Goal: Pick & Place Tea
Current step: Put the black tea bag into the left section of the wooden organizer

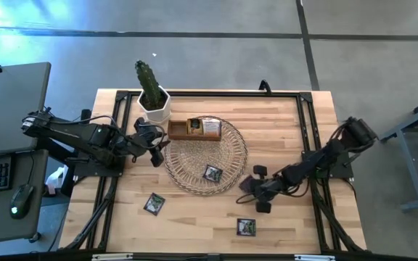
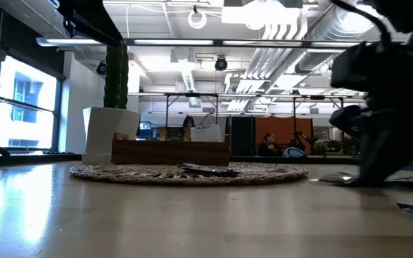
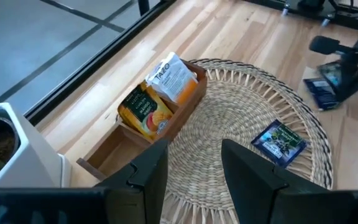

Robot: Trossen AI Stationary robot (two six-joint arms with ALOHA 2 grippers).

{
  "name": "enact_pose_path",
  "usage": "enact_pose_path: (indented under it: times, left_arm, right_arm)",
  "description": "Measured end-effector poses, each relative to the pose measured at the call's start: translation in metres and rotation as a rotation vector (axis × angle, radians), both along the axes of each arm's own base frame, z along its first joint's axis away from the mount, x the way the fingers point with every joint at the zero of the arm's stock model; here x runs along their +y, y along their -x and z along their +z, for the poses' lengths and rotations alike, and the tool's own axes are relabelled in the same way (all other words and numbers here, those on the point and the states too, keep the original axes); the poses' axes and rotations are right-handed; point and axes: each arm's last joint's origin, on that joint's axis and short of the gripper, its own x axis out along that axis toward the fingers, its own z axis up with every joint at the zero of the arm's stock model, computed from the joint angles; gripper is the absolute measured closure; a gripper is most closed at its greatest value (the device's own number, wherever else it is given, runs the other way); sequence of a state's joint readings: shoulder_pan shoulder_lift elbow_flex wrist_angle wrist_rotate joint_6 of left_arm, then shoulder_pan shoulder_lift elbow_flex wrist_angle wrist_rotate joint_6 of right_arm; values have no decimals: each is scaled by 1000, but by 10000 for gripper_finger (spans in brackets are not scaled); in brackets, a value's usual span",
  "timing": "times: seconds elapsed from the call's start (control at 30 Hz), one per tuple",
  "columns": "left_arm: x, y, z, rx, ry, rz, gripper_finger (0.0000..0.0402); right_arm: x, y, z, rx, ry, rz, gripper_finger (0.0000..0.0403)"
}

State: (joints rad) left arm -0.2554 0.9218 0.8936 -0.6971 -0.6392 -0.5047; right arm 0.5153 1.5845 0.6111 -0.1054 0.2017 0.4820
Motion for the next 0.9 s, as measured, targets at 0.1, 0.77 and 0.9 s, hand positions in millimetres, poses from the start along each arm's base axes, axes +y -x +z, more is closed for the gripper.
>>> enact_pose_path:
  times: [0.1,0.77,0.9]
  left_arm:
    - [0,0,0,3,-5,-3,254]
    - [-3,-9,8,-26,-122,-108,254]
    - [-3,-9,7,-21,-128,-112,254]
  right_arm:
    - [6,0,22,-39,-45,27,399]
    - [-86,-119,96,-941,230,-274,402]
    - [-138,-160,91,-945,105,-272,402]
